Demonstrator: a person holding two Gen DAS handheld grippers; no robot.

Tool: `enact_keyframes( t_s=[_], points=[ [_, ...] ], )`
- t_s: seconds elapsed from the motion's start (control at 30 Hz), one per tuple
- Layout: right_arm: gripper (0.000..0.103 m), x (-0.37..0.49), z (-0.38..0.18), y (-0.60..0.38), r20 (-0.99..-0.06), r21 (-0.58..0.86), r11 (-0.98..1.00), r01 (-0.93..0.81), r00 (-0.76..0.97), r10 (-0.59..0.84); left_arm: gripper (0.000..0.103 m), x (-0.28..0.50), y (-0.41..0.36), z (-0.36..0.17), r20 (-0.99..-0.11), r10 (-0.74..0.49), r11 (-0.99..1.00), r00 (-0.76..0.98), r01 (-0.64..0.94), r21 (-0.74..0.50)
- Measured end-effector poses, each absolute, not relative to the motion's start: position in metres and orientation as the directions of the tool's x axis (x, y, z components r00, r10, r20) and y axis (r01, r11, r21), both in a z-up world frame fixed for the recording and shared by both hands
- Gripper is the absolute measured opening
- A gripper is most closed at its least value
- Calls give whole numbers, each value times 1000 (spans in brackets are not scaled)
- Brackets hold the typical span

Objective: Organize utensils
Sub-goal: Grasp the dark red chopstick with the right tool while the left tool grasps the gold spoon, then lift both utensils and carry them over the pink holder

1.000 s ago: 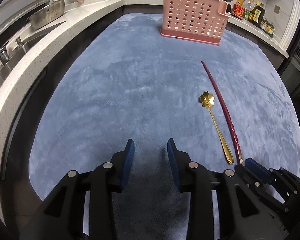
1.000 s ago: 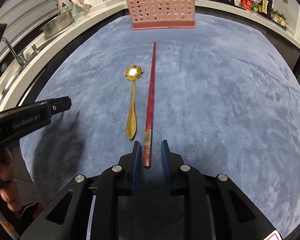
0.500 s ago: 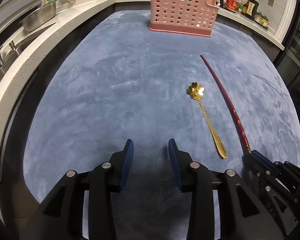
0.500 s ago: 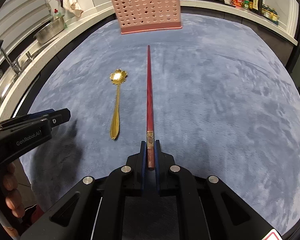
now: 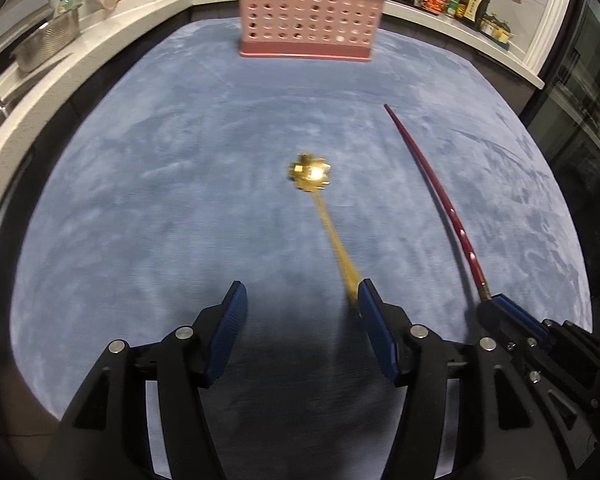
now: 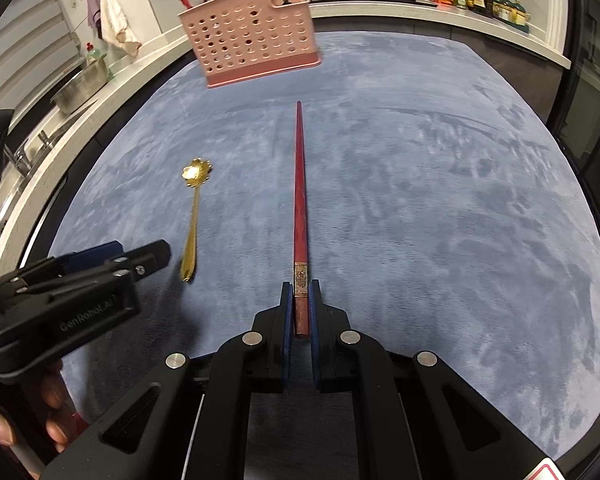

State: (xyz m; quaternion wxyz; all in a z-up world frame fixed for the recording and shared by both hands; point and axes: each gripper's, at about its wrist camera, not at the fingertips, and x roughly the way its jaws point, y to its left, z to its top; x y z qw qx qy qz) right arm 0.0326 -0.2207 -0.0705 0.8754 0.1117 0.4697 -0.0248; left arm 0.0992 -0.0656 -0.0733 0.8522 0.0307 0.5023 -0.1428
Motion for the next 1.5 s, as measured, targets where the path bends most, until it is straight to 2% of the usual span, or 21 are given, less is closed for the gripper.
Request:
enact_keyframes(
  t_s=[0.4, 0.47, 0.63, 0.7, 1.03, 1.27, 1.33, 1.5],
  points=[
    [7, 32, -76, -226, -833, 191, 969, 154, 548, 77, 51, 101, -86, -87, -872, -192, 956, 450, 288, -62],
    [7, 32, -77, -224, -834, 192, 970, 150, 546, 80, 45, 100, -85, -88, -868, -192, 957, 458, 284, -62],
    [7, 32, -79, -223, -836, 197, 969, 151, 541, 86, 17, 98, -76, -87, -860, -204, 956, 467, 283, -73],
    [7, 32, -79, -222, -836, 198, 969, 150, 541, 87, 12, 96, -72, -87, -858, -217, 953, 465, 291, -83],
    [7, 24, -72, -220, -827, 206, 968, 144, 555, 94, 10, 86, -57, -70, -842, -252, 949, 478, 293, -118],
    [7, 18, -44, -221, -787, 211, 968, 137, 611, 85, 6, 85, -44, -40, -815, -273, 950, 510, 276, -146],
    [7, 18, -33, -222, -772, 216, 967, 138, 630, 83, 1, 86, -43, -33, -811, -275, 950, 516, 277, -146],
    [7, 23, -7, -228, -746, 230, 961, 151, 661, 75, 1, 90, -40, -15, -802, -276, 951, 530, 274, -146]
  ],
)
